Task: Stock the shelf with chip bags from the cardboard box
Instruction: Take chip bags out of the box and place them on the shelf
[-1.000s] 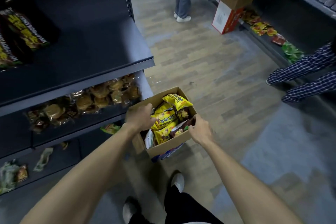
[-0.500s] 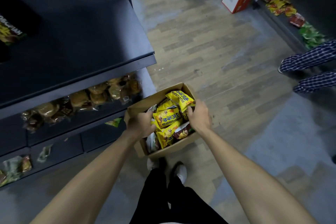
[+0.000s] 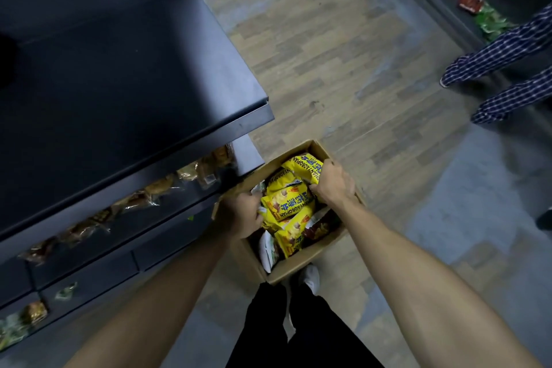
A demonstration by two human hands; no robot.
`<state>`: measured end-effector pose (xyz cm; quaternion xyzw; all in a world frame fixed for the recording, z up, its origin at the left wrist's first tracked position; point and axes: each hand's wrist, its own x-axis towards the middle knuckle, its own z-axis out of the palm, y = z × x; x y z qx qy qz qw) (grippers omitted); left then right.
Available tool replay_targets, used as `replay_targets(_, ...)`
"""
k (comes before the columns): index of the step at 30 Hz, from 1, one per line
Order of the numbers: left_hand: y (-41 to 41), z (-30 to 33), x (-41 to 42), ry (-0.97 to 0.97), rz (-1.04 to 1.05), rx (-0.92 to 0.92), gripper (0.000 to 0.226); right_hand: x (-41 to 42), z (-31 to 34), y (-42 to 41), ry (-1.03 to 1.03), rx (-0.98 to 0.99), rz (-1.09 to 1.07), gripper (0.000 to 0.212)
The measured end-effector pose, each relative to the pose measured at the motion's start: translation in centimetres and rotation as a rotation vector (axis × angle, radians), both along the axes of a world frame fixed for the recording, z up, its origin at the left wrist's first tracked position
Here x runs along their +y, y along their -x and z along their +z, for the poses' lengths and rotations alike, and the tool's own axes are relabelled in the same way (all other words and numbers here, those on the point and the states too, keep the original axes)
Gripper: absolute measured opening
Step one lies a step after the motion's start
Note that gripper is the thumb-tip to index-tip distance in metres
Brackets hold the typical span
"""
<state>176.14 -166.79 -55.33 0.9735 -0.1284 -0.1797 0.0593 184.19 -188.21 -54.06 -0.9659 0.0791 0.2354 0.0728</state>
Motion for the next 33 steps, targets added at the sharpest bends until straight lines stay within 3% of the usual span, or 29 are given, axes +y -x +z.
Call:
replay_targets(5,-1.3,-0.6,-0.7,0.06,0.0,-0.058,0.046,-0.7,-0.2,0.2,-0.012,0.043,0.091,0.035)
replay_targets(8,-2.2,-0.9,-2.0,0.156,-0.034,-0.094,0.07,-1.4,0.0,0.5,-0.123,0.069,0.288,0.047)
replay_targets(11,-3.6,-1.0,-3.7,0.19,-0.097,0.039,0.086,-2.0,-0.3,0.6,-0.29,0.125,0.415,0.051)
replay_targets(15,-3.3,-1.8,-5.2,0.246,-0.096,0.194,0.069,-2.7,-1.3,0.7,-0.372,0.148,0.483,0.045)
replay_targets(18,-1.9,-2.7,-5.4,0.317,0.02,0.236,0.053,-2.9,-2.2,1.4,-0.424,0.133,0.462,0.045)
replay_targets(21,-0.6,-3.5,-5.2,0.31,0.129,0.226,0.053,-3.0,-3.2,2.4,-0.466,0.093,0.361,0.048)
replay_targets(24,0.6,-4.2,-4.6,0.177,0.198,0.153,0.065,-2.9,-4.0,3.3,-0.389,0.122,0.245,0.052)
replay_targets(29,0.2,-3.5,-3.4,0.048,0.415,0.027,0.04,-2.6,-4.9,4.4,-0.249,0.301,0.091,0.041)
replay_targets(33,-0.3,-3.5,-4.1,0.079,0.47,0.087,0.05,-1.8,-5.7,4.6,-0.27,0.314,0.012,0.034)
